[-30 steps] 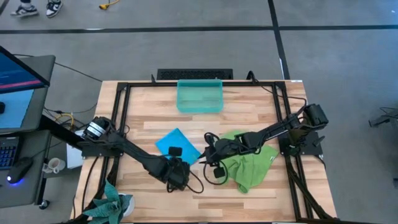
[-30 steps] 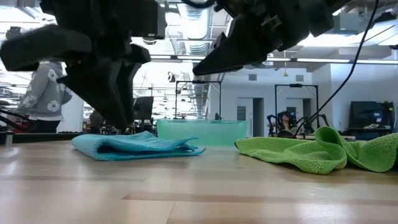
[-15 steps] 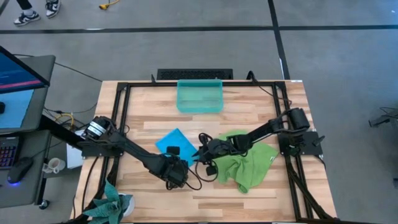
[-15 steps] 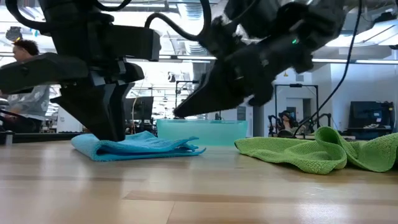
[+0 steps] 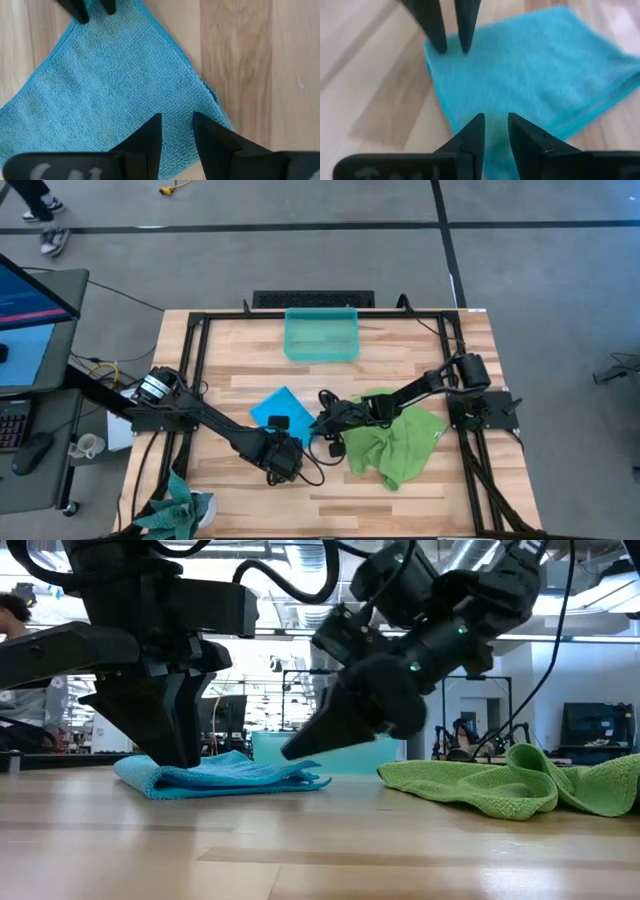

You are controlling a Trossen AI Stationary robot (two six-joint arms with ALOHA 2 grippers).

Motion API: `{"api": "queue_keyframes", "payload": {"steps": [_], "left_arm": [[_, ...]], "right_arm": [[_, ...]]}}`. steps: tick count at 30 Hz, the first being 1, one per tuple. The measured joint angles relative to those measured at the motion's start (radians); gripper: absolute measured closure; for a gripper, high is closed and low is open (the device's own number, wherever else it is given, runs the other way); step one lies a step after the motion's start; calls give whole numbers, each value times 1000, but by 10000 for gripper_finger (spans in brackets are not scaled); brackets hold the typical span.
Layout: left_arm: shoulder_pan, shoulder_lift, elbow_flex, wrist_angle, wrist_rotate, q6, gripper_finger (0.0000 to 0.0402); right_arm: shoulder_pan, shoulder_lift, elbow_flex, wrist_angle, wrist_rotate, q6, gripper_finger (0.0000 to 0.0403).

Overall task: Roll microfiber towels into tight, uniform cylinder then place into a basket
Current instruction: Roll the blue microfiber cloth

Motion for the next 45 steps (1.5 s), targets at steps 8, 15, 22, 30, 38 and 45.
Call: {"api": "queue_keyframes", "payload": {"steps": [8,15,22,30,38,45], "left_arm": [[0,0,0,1,8,0,299],[-1,-1,1,0,23,0,299],[-9,-2,3,3,39,23,299],[-9,-3,-30,88,52,29,299],[17,-9,-91,99,91,-38,299],[17,-8,-93,85,102,-55,299]], "right_arm": [[-14,23,-3,-60,-1,34,296],[-23,22,-2,-72,-3,62,296],[-34,22,-2,-77,1,86,296],[-37,22,-3,-80,3,112,296],[-37,22,-3,-83,4,113,296],[-23,21,-2,-107,9,279,296]]}}
